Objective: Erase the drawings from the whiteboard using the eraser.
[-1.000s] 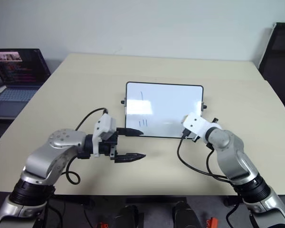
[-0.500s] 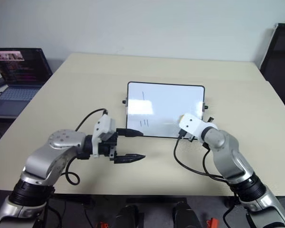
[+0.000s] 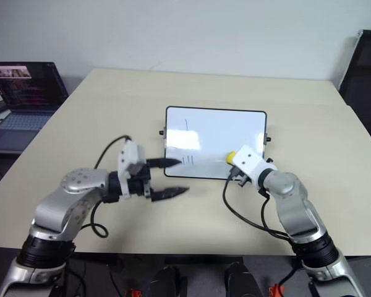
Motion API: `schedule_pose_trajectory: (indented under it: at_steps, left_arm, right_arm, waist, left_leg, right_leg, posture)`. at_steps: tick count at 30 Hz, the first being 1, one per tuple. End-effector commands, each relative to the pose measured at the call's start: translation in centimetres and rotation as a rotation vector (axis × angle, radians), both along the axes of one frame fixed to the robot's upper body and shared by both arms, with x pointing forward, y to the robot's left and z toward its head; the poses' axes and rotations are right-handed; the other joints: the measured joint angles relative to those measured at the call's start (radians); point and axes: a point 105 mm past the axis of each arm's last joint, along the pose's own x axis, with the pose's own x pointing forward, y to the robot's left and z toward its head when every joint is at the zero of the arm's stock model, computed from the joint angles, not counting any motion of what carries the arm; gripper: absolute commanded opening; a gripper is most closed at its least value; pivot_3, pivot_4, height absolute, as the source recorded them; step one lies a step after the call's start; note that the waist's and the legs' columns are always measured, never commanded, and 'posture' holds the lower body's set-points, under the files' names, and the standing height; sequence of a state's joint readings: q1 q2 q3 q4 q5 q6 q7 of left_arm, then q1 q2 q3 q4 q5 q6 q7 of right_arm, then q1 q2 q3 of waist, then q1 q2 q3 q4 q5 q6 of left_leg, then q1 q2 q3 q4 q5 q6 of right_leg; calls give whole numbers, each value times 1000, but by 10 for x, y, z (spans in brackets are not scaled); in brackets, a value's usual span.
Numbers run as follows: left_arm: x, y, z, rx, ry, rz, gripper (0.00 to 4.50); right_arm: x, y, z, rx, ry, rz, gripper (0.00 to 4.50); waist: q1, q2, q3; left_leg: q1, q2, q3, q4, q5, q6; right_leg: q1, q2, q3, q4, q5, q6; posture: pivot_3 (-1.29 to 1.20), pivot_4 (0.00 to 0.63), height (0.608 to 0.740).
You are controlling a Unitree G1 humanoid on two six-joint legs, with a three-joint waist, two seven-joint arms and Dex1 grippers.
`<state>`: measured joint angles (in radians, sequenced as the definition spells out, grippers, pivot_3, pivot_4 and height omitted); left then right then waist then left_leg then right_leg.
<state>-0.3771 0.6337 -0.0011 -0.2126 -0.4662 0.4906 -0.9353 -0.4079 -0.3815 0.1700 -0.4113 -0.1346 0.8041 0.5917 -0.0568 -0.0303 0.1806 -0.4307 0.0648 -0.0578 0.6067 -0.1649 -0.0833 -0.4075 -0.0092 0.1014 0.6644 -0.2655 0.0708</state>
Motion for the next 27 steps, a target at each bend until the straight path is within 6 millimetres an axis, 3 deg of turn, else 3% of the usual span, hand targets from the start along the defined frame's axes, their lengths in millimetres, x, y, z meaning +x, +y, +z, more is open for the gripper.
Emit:
schedule_pose_trajectory:
  at_steps: [1, 6, 10, 16, 23, 27]
  left_arm:
    - [-3, 8, 9, -12, -46, 47, 4500]
    - [-11, 30, 11, -24, -30, 182, 4500]
    - [-9, 46, 22, -37, -48, 293, 4500]
    - [-4, 52, 35, -35, -82, 366, 4500]
    - [-1, 55, 34, -37, -70, 397, 4500]
    - [2, 58, 30, -45, -57, 401, 4500]
  right_arm:
    - [-11, 0, 23, 137, -46, 14, 1111]
    - [-26, 1, 30, 217, -49, 69, 1111]
    - [-27, 8, 40, 262, -84, 116, 1111]
    - [-8, 20, 47, 219, -142, 132, 1111]
    - [11, 47, 50, 143, -179, 191, 1111]
    - [32, 64, 52, -17, -227, 226, 1111]
  waist:
    - [0, 0, 0]
    - [0, 0, 0]
    - [-1, 0, 0]
    - [-2, 0, 0]
    - [-1, 0, 0]
    - [-4, 0, 0]
  left_leg:
    - [0, 0, 0, -1, 0, 0]
    - [0, 0, 0, -2, -1, -1]
    - [0, 0, 0, -2, -1, -1]
    - [1, 0, 1, 1, -1, -1]
    - [-1, 0, 1, -2, -1, -1]
    - [0, 0, 0, -2, -1, -1]
  right_leg:
    - [0, 0, 0, 0, 0, 2]
    - [-1, 0, 0, -1, 0, 2]
    - [-1, 0, 0, 0, -2, -3]
    - [0, -1, 0, 0, -2, -4]
    - [-2, 0, 0, -1, -2, -3]
    - [-2, 0, 0, 0, -2, -3]
  posture:
    - [0, 150, 740]
    - [0, 150, 740]
    - [0, 150, 740]
    - [0, 150, 740]
    - [0, 150, 740]
    - [0, 150, 740]
